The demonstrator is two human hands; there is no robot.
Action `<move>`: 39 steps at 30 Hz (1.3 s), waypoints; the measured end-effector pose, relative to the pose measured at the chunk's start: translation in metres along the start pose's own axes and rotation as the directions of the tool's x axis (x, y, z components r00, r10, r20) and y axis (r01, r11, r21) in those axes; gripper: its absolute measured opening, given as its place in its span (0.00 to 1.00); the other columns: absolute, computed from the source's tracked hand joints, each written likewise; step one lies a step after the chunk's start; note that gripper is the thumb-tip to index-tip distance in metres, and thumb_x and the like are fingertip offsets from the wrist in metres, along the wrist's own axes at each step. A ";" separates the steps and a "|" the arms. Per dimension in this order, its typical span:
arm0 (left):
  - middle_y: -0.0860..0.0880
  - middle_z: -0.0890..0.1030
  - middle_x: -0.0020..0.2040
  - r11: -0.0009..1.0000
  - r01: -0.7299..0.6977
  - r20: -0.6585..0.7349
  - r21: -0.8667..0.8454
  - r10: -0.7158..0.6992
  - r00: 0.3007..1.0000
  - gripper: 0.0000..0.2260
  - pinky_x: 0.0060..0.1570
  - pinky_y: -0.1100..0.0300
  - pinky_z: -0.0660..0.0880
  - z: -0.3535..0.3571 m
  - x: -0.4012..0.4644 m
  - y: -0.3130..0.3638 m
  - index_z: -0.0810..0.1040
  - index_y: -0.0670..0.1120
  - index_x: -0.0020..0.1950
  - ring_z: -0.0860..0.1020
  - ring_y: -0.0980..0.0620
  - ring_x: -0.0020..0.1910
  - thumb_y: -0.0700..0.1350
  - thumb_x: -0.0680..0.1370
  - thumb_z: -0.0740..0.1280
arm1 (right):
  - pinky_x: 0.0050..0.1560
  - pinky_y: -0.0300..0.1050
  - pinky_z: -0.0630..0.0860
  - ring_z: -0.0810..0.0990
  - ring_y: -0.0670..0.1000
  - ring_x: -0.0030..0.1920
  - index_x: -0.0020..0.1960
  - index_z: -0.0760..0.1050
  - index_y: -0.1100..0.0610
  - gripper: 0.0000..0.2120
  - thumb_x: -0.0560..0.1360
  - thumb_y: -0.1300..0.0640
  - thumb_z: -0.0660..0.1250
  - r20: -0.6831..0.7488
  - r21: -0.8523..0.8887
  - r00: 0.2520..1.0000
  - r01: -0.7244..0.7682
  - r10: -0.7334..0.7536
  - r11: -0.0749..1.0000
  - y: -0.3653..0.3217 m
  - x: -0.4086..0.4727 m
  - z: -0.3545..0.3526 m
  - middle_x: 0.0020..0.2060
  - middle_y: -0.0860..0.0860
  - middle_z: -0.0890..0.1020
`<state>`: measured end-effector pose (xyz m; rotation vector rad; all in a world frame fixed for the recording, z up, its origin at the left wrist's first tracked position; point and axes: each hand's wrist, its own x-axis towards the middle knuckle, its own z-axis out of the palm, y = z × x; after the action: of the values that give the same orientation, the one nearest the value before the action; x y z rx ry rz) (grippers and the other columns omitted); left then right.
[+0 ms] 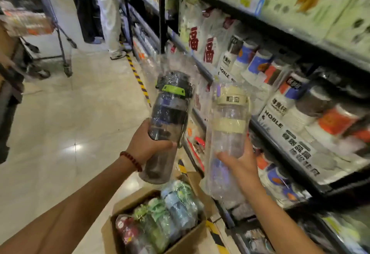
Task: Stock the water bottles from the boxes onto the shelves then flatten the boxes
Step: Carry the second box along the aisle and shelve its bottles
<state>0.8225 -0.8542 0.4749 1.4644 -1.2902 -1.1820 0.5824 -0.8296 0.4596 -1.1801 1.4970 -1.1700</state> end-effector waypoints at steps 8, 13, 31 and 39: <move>0.51 0.79 0.53 0.933 -0.349 0.198 -0.084 0.359 0.912 0.36 0.50 0.59 0.77 0.070 -0.035 0.122 0.72 0.52 0.56 0.79 0.55 0.51 0.58 0.50 0.76 | 0.43 0.24 0.72 0.77 0.30 0.48 0.64 0.65 0.44 0.34 0.65 0.62 0.77 -0.257 -0.058 0.936 0.235 -0.242 0.970 -0.090 -0.082 -0.105 0.53 0.39 0.77; 0.54 0.77 0.57 0.896 -0.417 0.313 -0.155 0.445 0.839 0.44 0.55 0.62 0.74 0.132 -0.075 0.167 0.70 0.52 0.61 0.77 0.62 0.52 0.61 0.46 0.76 | 0.49 0.28 0.74 0.78 0.37 0.55 0.68 0.66 0.50 0.37 0.61 0.54 0.76 -0.401 -0.147 0.865 0.264 -0.302 0.953 -0.104 -0.142 -0.171 0.56 0.40 0.78; 0.49 0.76 0.64 0.890 -0.322 0.684 -0.323 0.455 0.570 0.59 0.64 0.51 0.71 0.371 -0.330 0.206 0.66 0.47 0.69 0.75 0.52 0.63 0.65 0.43 0.79 | 0.58 0.40 0.72 0.74 0.35 0.58 0.67 0.64 0.40 0.38 0.61 0.49 0.75 -0.791 -0.196 0.560 0.153 -0.249 0.969 -0.065 -0.441 -0.379 0.59 0.35 0.74; 0.51 0.82 0.52 0.904 -0.282 0.779 -0.322 0.422 0.463 0.43 0.43 0.68 0.75 0.427 -0.406 0.206 0.73 0.46 0.61 0.81 0.59 0.48 0.55 0.48 0.77 | 0.57 0.48 0.76 0.77 0.43 0.58 0.69 0.64 0.44 0.36 0.65 0.52 0.77 -0.862 -0.147 0.467 0.146 -0.199 0.978 -0.041 -0.510 -0.429 0.60 0.41 0.76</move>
<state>0.3504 -0.4774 0.6343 0.3707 -1.9643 -1.7146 0.2575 -0.2678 0.6159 -0.7495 2.1895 -2.0964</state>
